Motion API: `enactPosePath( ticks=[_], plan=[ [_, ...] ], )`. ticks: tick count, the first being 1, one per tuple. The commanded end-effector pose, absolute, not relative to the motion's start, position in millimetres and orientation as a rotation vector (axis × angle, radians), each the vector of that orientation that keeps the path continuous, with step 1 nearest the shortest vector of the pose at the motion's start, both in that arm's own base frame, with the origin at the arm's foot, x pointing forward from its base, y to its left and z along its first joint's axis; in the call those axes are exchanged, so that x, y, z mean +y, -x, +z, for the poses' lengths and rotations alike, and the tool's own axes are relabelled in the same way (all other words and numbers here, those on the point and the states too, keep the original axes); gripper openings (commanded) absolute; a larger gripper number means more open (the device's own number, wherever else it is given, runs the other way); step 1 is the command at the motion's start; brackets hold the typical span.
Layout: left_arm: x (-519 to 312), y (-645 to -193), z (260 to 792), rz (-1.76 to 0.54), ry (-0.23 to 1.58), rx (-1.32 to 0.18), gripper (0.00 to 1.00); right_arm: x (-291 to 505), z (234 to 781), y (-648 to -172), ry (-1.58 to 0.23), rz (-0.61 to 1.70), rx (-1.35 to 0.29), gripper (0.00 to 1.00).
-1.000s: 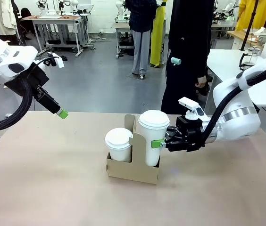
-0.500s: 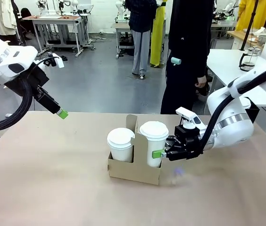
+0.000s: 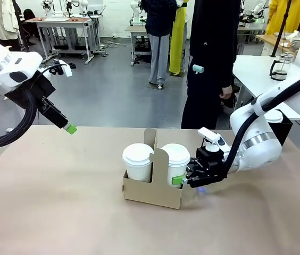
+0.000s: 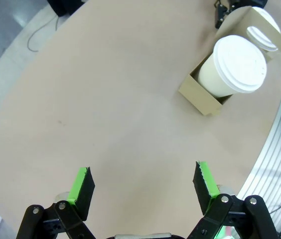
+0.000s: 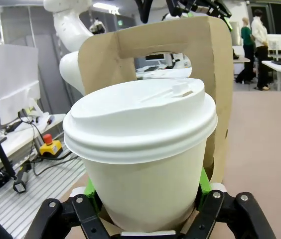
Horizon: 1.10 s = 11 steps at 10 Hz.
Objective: Pour a drink into a cup and package it in a carrier.
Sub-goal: Insert the held 600 ml Paper Cup into the Cup Carrier.
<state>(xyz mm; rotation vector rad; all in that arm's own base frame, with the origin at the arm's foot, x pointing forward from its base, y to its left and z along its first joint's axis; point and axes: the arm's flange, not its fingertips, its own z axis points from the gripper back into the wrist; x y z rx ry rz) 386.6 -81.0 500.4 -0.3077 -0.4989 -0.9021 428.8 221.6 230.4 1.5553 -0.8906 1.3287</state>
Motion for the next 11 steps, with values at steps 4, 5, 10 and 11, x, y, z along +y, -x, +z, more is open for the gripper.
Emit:
enactPosePath(
  ticks=[4,5,10,11],
  plan=[
    [-82,-387,503,-0.896,0.302,-0.491,1.00,200,256,-437,-1.374,1.393,-0.906,1.00],
    [-82,-387,503,-0.896,0.302,-0.491,1.00,192,262,-439,-1.351,1.369,-0.896,1.00],
    [-82,-387,503,-0.896,0.302,-0.491,1.00,145,299,-437,-1.199,1.278,-0.804,1.00],
    [-82,-387,503,-0.896,0.302,-0.491,1.00,125,315,-434,-1.117,1.209,-0.783,1.00]
  ],
)
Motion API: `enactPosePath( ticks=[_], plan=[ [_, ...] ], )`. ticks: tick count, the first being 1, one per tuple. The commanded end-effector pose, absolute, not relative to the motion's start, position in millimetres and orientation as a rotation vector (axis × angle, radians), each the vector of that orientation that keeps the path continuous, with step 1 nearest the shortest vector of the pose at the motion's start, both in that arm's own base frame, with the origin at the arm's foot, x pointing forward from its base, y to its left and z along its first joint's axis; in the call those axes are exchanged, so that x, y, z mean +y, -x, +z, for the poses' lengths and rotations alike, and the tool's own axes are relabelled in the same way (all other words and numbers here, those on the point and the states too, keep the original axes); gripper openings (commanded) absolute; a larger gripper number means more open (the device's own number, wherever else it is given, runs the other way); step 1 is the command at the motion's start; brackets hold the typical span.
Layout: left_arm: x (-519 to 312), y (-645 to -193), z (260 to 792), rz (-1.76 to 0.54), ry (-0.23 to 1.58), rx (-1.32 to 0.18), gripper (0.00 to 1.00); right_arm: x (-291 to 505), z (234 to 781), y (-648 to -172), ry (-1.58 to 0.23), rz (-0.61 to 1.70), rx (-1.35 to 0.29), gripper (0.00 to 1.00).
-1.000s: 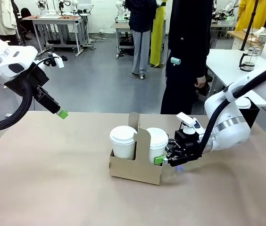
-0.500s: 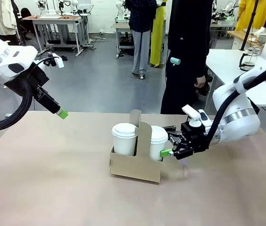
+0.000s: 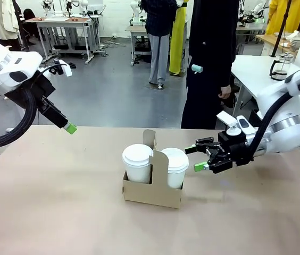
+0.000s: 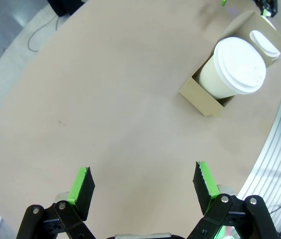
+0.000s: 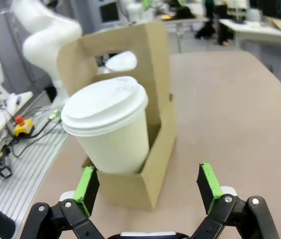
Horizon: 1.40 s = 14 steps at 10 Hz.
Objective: Pour a drink into a cup and package it in a carrier.
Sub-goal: Insert the held 600 ml Paper Cup into the Cup Carrier.
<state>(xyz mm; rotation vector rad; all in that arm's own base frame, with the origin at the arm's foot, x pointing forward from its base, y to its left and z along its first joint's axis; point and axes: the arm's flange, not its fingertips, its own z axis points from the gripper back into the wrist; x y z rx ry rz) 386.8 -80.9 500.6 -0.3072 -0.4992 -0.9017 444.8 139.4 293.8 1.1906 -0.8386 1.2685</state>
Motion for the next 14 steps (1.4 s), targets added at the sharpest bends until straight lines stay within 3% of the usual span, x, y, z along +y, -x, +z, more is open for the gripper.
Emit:
enactPosePath(
  ticks=[1,8,14],
  plan=[
    [-82,-387,503,-0.896,0.302,-0.491,1.00,101,335,-430,-1.017,1.124,-0.764,1.00],
    [-82,-387,503,-0.896,0.302,-0.491,1.00,-32,446,-361,-0.324,0.614,-0.648,1.00],
    [-82,-387,503,-0.896,0.302,-0.491,1.00,-52,441,-342,-0.247,0.521,-0.668,1.00]
  ],
)
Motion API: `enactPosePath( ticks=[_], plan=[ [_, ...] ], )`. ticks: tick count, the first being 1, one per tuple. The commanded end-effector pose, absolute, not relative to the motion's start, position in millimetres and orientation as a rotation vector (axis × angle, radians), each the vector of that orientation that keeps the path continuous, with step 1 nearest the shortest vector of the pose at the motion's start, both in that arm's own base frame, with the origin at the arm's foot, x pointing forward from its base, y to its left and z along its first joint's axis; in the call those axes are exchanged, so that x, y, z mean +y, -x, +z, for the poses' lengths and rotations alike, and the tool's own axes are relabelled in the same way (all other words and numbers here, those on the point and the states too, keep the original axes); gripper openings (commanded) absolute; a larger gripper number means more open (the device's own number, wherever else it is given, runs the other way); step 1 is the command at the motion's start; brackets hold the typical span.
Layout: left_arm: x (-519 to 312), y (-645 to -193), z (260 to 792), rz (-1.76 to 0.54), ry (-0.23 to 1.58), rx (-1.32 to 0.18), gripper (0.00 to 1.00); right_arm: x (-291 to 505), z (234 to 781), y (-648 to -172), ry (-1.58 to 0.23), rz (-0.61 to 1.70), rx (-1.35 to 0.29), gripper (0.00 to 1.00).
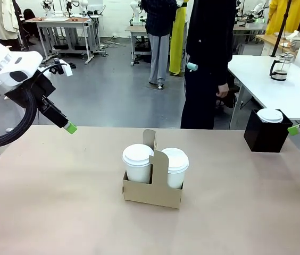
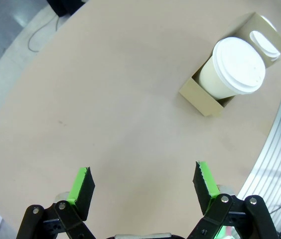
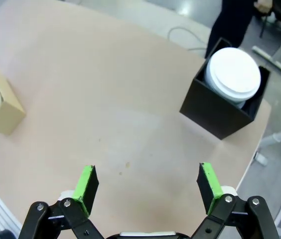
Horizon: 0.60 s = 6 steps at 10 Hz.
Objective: Pour a drink into a cup and package it in a carrier.
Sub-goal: Insert the held 600 ml Paper Cup into the Cup Carrier.
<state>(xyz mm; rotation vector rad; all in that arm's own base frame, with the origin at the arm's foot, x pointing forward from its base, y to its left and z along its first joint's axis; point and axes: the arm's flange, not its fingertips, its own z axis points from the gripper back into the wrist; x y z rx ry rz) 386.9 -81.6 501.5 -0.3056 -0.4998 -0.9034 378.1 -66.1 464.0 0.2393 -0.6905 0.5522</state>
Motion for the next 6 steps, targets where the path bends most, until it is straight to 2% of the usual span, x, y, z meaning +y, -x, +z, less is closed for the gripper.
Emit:
enactPosePath(
  ticks=[1,2,6],
  plan=[
    [-82,-387,503,-0.896,0.302,-0.491,1.00,-53,439,-346,-0.251,0.499,-0.685,1.00],
    [-82,-387,503,-0.896,0.302,-0.491,1.00,-66,464,-378,-0.239,0.552,-0.690,1.00],
    [-82,-387,503,-0.896,0.302,-0.491,1.00,-66,464,-378,-0.239,0.552,-0.690,1.00]
  ],
)
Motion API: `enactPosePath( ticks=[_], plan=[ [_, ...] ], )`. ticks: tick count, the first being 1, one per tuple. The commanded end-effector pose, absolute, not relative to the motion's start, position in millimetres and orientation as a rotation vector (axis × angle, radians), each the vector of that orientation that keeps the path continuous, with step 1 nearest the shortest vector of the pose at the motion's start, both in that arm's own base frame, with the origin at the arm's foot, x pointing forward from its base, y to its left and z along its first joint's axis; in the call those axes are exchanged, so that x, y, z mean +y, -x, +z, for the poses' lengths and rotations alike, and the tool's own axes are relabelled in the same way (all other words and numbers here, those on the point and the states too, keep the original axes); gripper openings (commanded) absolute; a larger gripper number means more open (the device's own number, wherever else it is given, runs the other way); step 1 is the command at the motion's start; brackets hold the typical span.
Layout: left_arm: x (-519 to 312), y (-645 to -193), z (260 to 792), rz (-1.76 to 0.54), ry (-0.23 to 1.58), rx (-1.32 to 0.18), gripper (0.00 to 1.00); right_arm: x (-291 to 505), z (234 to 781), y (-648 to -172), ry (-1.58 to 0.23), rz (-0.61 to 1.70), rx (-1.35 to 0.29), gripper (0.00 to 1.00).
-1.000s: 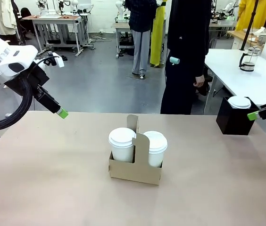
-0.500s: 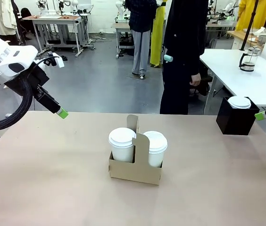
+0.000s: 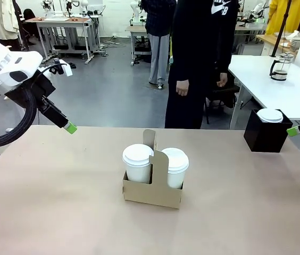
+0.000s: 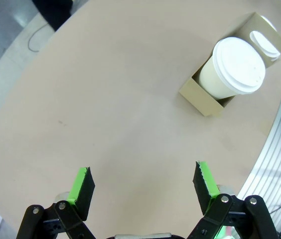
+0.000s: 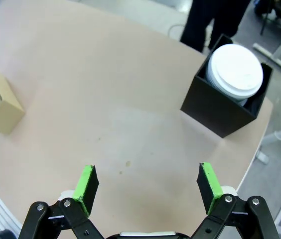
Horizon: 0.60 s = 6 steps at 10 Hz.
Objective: Pour a drink into a cup and package it in a carrier.
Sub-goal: Insert the held 600 ml Paper Cup into the Cup Carrier.
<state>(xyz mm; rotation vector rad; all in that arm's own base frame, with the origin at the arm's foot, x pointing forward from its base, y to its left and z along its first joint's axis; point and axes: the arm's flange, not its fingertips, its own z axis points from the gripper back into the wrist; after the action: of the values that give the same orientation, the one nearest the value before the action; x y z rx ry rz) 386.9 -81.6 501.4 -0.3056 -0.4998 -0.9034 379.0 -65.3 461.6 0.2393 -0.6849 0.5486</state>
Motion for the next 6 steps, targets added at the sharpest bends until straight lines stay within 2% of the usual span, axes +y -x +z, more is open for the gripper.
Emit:
enactPosePath(
  ticks=[1,6],
  plan=[
    [-81.6,-386.7,503.5,-0.896,0.302,-0.491,1.00,-66.1,464.0,-378.1,-0.239,0.552,-0.690,1.00],
    [-81.6,-386.7,503.5,-0.896,0.302,-0.491,1.00,-66.1,464.0,-378.1,-0.239,0.552,-0.690,1.00]
  ],
)
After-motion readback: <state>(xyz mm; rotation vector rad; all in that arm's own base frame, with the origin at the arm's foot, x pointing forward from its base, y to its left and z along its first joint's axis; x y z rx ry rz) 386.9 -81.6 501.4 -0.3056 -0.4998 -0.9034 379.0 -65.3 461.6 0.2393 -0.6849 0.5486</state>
